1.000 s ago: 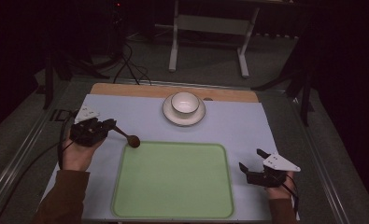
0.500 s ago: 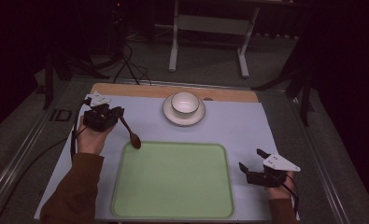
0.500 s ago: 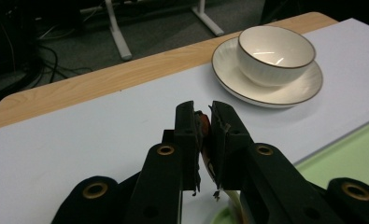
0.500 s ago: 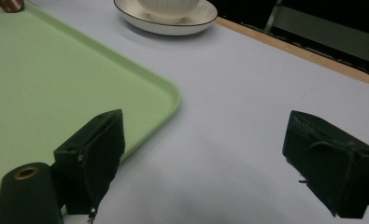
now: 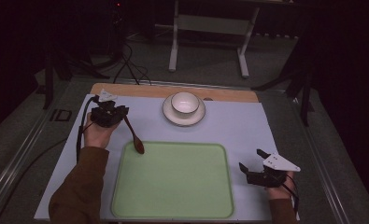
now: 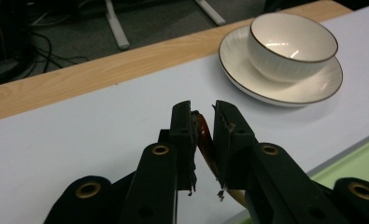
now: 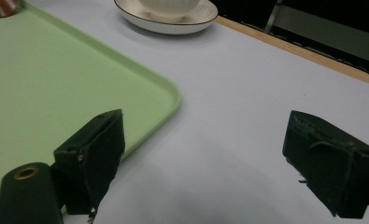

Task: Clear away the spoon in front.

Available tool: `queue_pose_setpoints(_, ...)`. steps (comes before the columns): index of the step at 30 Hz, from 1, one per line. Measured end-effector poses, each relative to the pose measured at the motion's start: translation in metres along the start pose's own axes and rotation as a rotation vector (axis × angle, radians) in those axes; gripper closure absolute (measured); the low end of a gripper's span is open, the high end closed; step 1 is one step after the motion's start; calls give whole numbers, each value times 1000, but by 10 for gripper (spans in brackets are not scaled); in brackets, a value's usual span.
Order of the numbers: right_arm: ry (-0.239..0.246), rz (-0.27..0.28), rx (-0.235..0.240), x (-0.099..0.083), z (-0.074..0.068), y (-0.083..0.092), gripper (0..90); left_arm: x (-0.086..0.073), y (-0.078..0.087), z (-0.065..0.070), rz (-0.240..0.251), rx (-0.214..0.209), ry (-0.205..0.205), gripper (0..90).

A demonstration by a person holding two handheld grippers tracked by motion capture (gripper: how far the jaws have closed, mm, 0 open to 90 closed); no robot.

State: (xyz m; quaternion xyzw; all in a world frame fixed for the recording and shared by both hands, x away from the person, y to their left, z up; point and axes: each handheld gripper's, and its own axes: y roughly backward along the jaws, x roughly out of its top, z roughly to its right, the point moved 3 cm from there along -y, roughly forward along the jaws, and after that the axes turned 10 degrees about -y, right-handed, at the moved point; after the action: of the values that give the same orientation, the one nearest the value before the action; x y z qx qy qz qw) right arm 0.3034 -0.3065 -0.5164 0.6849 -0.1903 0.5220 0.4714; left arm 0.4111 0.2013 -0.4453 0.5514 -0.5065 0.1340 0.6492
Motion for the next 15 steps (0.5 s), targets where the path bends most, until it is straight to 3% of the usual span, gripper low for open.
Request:
queue_pose_setpoints(4,-1,0,0,0,0,0,127,-1,-4,5,-4,-21,-17,785)
queue_pose_setpoints(11,0,0,-1,0,0,0,127,-11,-6,12,28,-73,-1,787)
queue_pose_setpoints(15,1,-2,1,0,0,0,127,-26,-7,16,35,-94,11,780)
